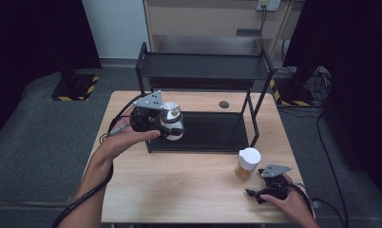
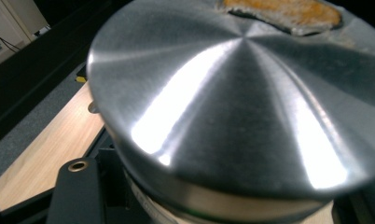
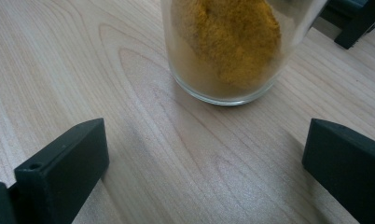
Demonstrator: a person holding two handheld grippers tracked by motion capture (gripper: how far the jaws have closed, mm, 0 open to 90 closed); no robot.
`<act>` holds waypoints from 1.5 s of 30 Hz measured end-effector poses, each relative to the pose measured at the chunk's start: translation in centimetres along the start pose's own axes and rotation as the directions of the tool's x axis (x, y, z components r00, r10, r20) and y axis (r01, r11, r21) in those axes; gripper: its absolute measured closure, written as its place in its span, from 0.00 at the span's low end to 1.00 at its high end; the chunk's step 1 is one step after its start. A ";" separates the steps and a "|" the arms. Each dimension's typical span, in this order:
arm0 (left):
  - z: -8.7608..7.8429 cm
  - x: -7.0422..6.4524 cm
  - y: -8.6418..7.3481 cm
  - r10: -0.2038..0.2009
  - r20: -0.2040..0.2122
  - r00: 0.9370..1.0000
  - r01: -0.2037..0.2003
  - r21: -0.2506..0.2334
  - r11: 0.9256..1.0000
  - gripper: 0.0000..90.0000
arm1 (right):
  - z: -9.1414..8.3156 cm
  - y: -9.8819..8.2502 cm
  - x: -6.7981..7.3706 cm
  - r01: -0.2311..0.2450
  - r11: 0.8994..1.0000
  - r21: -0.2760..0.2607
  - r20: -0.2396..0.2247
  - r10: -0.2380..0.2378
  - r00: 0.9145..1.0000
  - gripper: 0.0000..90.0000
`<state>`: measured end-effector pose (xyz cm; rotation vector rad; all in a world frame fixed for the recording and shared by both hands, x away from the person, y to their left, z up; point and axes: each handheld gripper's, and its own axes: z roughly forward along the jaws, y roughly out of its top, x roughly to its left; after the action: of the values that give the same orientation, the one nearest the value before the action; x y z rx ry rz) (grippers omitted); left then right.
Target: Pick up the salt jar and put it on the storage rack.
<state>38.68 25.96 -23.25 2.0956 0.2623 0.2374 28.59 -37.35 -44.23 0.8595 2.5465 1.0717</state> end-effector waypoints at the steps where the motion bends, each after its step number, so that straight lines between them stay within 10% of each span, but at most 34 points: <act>1: -0.1 0.1 0.4 0.002 -0.002 1.000 -0.002 0.002 1.000 0.33 | 0.0 0.0 0.0 0.001 1.000 -0.001 0.000 -0.001 1.000 0.01; 45: -2.9 2.8 11.2 0.034 -0.061 0.998 -0.033 0.017 0.999 0.33 | 0.0 0.0 0.0 0.001 1.000 0.000 0.000 -0.001 1.000 0.01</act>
<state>41.58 23.52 -11.97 2.1121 0.2667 0.3212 28.59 -37.35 -44.23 0.8587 2.5462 1.0713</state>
